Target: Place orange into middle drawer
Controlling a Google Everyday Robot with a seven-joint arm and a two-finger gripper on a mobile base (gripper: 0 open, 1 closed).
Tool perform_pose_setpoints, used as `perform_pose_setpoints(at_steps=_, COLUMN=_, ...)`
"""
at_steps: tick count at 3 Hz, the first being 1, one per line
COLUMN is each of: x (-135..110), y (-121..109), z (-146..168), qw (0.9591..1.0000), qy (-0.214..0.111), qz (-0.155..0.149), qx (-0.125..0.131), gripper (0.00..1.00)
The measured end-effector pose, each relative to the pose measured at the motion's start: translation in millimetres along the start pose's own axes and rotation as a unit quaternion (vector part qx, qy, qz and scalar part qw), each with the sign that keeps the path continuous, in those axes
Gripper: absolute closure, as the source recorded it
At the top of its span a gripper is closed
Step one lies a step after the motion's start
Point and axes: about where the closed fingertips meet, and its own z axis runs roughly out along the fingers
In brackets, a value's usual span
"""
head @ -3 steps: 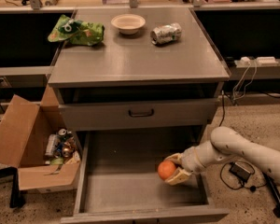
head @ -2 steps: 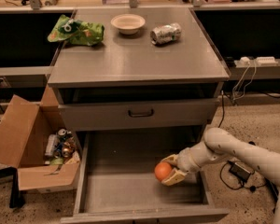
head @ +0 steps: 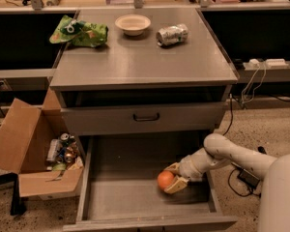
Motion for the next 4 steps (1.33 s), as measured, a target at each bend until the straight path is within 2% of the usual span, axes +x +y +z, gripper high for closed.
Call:
perform_pose_setpoints(at_steps=2, x=7.9, y=-2.6, z=6.2, qw=0.9999, qy=0.0, qz=0.012, qx=-0.008, gripper=0.28)
perform_pose_setpoints(at_steps=3, x=8.2, y=-2.3, z=6.0, qw=0.9999, qy=0.0, qz=0.012, qx=-0.009, gripper=0.0)
perform_pose_setpoints(at_steps=4, x=8.2, y=-2.3, z=6.0, qw=0.9999, qy=0.0, qz=0.012, qx=-0.009, gripper=0.0)
